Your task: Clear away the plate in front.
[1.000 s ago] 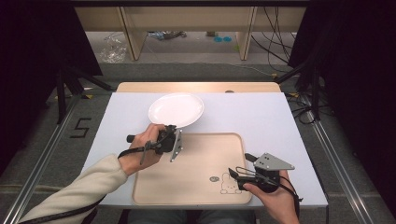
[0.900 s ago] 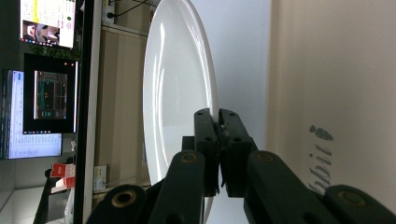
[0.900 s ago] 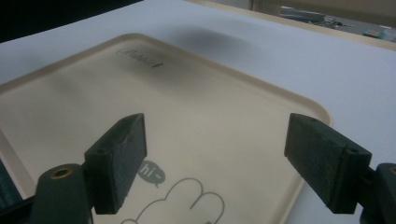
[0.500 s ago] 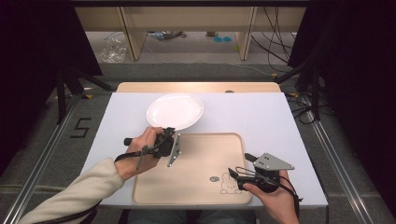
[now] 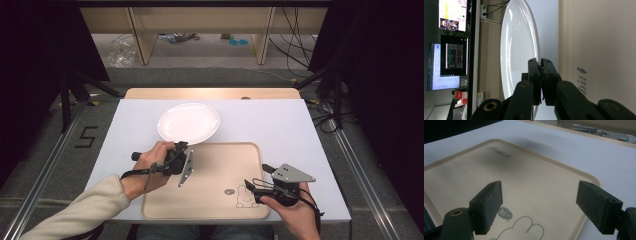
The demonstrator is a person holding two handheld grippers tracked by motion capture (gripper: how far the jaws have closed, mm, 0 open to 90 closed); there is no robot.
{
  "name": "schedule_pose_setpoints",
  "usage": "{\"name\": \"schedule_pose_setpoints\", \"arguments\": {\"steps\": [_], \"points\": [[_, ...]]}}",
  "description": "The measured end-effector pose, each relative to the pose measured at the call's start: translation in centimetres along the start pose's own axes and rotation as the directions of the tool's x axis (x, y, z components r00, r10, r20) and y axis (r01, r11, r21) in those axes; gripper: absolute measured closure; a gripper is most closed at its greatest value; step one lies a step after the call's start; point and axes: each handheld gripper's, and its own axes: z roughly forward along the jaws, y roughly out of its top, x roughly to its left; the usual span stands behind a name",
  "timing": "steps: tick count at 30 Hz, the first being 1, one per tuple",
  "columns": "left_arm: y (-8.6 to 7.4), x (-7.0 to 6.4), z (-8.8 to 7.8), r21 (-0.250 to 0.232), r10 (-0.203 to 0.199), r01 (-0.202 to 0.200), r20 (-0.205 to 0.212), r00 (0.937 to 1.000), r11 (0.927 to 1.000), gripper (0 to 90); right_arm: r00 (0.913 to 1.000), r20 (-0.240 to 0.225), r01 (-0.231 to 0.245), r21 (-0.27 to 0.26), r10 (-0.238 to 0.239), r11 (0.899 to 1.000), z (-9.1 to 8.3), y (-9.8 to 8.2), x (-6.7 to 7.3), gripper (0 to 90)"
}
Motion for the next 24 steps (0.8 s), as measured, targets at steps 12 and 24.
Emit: {"name": "schedule_pose_setpoints", "arguments": {"steps": [12,24], "points": [[0.3,-1.0,-1.4,-0.021,-0.002,0.002,0.015,0.9999,0.9998,87.1,0.9999,0.008,0.012,-0.011,-0.012,1.000,0.0,0.0,-0.1,22.0],[0.6,-1.6,-2.7,-0.038,0.009,-0.009,0.015,0.9998,0.9992,87.1,0.9999,0.006,0.010,-0.010,-0.010,1.000,0.0,0.1,0.0,22.0]]}}
